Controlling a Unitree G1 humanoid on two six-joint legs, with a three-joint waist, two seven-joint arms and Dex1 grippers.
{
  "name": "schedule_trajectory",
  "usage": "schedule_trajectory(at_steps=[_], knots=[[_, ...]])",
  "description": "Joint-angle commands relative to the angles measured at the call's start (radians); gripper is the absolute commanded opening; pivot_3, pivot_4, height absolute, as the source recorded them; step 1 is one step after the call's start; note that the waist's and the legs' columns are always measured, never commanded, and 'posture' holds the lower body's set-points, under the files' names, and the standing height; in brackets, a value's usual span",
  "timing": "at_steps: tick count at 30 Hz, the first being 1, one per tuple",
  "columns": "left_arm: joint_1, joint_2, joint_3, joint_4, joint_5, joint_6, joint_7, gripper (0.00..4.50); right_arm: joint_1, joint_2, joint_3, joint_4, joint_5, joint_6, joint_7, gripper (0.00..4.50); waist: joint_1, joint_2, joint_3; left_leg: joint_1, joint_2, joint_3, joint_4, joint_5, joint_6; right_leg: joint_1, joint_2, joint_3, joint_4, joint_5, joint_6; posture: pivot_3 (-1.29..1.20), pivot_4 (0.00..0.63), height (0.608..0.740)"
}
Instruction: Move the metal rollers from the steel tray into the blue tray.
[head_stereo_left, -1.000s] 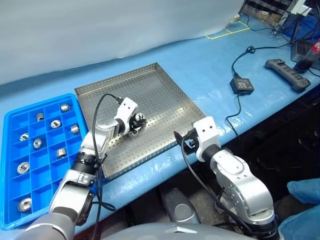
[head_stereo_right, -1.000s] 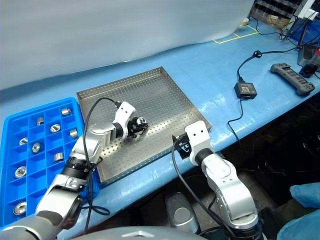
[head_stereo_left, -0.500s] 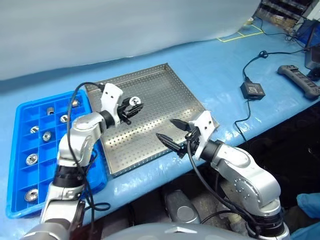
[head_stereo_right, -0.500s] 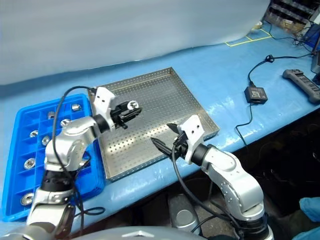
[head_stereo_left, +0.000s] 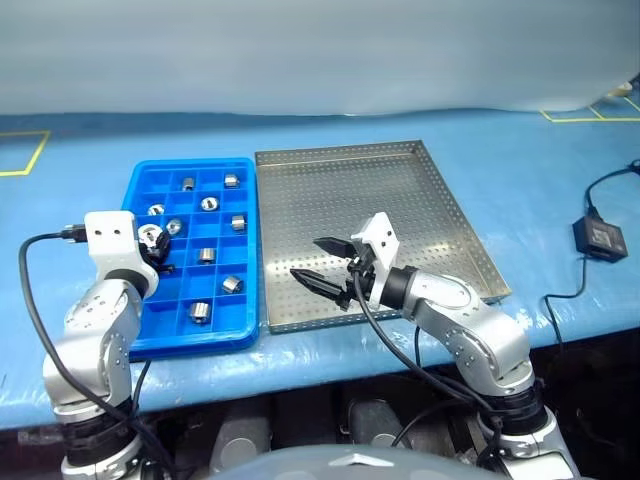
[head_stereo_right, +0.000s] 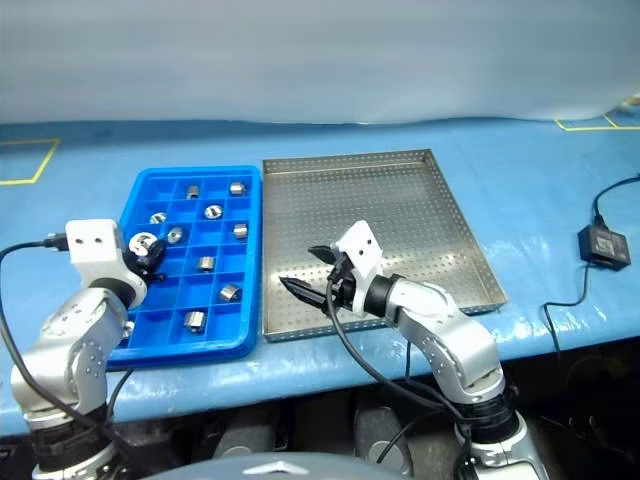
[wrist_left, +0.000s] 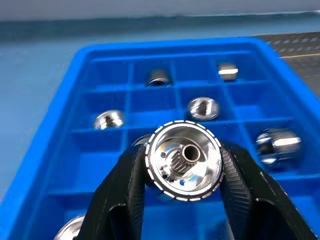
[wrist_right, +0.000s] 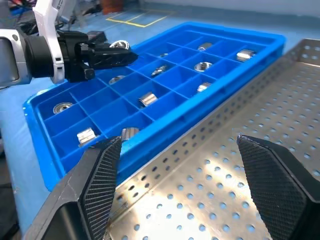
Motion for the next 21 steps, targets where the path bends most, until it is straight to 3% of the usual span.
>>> schedule_trajectory(at_steps=[1,12,19,21], knots=[[0.029,-0.004,-0.006,-0.106,-0.019,0.042,0.002,1.80,-0.022,-0.008,0.003,-0.005,0.011,-0.013,0.011,3.90,0.015,-0.001,-0.001,0.000,0.000,0.000,0.000,0.000,0.000,0.000,0.000,0.000,0.000,0.000,0.000,0.05,0.150,0.740],[0.114,-0.023,-0.049,-0.121,-0.030,0.084,0.001,1.80,-0.022,-0.016,0.020,0.000,0.004,-0.011,-0.004,3.90,0.016,-0.001,-0.001,0.001,0.001,0.001,0.000,0.000,0.000,0.000,0.001,0.000,0.000,0.001,-0.003,0.05,0.150,0.740],[0.104,-0.026,-0.079,-0.118,-0.045,0.026,-0.026,4.12,-0.018,-0.019,0.013,0.000,-0.008,-0.016,-0.032,3.90,0.016,-0.001,-0.001,0.001,0.001,0.001,0.001,0.000,0.000,0.000,0.001,-0.001,0.000,0.000,-0.003,0.02,0.150,0.740],[0.075,-0.042,-0.073,-0.112,-0.074,-0.022,-0.049,4.12,-0.018,-0.019,0.009,0.002,-0.015,-0.022,-0.041,3.90,0.017,-0.002,-0.001,0.000,0.001,0.001,0.001,0.000,0.000,0.000,0.001,0.000,0.000,0.000,-0.003,0.01,0.150,0.740]])
